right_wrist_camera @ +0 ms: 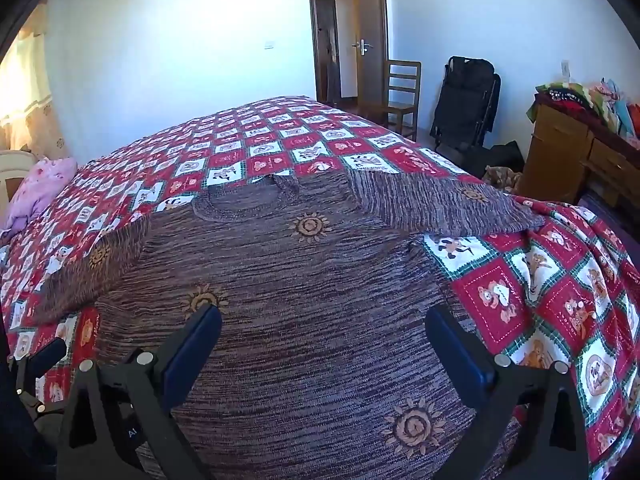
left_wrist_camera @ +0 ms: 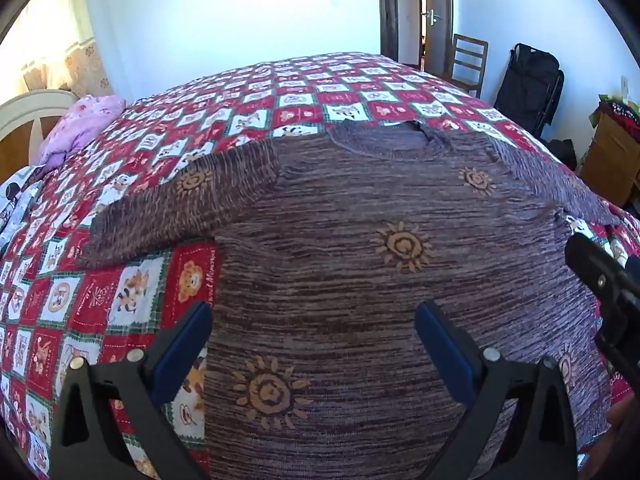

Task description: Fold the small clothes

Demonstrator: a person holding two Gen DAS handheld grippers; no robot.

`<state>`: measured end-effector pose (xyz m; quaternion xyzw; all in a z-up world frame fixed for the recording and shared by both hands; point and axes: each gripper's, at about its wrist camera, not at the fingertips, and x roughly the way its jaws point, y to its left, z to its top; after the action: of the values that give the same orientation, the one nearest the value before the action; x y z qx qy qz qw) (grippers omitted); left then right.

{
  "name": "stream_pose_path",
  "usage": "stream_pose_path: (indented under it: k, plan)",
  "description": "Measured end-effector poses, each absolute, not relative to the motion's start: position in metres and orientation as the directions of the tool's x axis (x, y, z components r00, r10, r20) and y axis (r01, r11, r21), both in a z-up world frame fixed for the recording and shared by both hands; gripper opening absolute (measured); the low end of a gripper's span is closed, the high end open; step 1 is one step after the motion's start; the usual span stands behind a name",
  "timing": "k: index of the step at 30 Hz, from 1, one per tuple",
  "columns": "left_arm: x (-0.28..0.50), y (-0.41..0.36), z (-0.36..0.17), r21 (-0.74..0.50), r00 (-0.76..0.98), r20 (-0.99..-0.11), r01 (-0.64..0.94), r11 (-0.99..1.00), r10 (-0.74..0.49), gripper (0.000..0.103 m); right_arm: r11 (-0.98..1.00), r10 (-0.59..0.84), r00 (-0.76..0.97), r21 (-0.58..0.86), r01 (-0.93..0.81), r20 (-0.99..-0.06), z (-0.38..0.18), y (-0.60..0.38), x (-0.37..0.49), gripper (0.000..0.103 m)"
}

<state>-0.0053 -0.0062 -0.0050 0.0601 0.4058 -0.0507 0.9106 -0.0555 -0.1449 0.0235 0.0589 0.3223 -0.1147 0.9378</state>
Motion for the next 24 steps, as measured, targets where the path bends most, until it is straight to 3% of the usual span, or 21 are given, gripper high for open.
stream_pose_path:
  k: [24]
  plan:
    - [-0.0087,-0.0071,0.0026,0.066,0.668,-0.742,0.147,0.987,-0.050,0.103,0.965,-0.173,0.757,0.046,0.259,-0.630,0.0277,-0.1501,-0.0567,0.102]
